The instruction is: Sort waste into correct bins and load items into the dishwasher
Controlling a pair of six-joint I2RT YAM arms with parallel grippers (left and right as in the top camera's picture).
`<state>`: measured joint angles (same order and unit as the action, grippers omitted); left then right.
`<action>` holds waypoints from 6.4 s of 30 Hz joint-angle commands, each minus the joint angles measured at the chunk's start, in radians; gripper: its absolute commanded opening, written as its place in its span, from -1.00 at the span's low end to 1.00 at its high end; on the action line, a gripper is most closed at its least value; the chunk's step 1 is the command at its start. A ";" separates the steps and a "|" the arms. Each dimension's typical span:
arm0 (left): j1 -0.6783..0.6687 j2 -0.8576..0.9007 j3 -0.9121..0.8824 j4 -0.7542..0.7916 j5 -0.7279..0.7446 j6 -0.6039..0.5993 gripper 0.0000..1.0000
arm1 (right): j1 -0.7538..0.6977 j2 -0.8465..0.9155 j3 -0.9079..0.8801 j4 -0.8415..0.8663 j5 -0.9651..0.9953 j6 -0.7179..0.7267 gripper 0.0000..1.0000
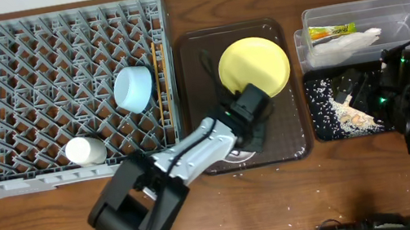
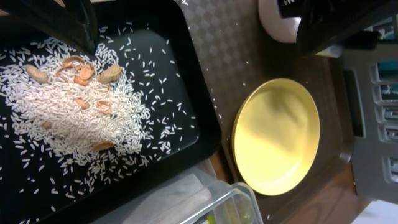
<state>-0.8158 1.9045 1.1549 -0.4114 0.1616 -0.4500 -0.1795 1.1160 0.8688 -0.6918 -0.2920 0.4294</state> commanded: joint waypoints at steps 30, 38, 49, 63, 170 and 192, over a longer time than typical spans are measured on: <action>0.155 0.017 0.094 -0.267 -0.026 0.286 -0.17 | -0.003 -0.010 0.014 -0.001 -0.004 0.004 0.98; 0.155 0.077 0.094 -0.217 -0.011 0.284 -0.85 | -0.003 -0.010 0.014 -0.001 -0.004 0.004 0.99; 0.179 -0.119 0.229 -0.400 -0.092 0.283 -0.85 | -0.003 -0.010 0.014 -0.001 -0.004 0.004 0.98; 0.330 -0.381 0.241 -0.451 -0.488 0.341 -0.85 | -0.003 -0.010 0.014 -0.001 -0.004 0.004 0.98; 0.811 -0.011 0.222 -0.075 -1.273 0.707 -0.85 | -0.003 -0.010 0.014 -0.001 -0.004 0.004 0.99; 0.739 -0.008 0.222 -0.061 -1.344 0.703 -0.85 | -0.003 -0.010 0.014 -0.001 -0.004 0.004 0.99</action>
<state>-0.0734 1.8797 1.3769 -0.4706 -1.1259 0.2638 -0.1795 1.1160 0.8688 -0.6918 -0.2924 0.4294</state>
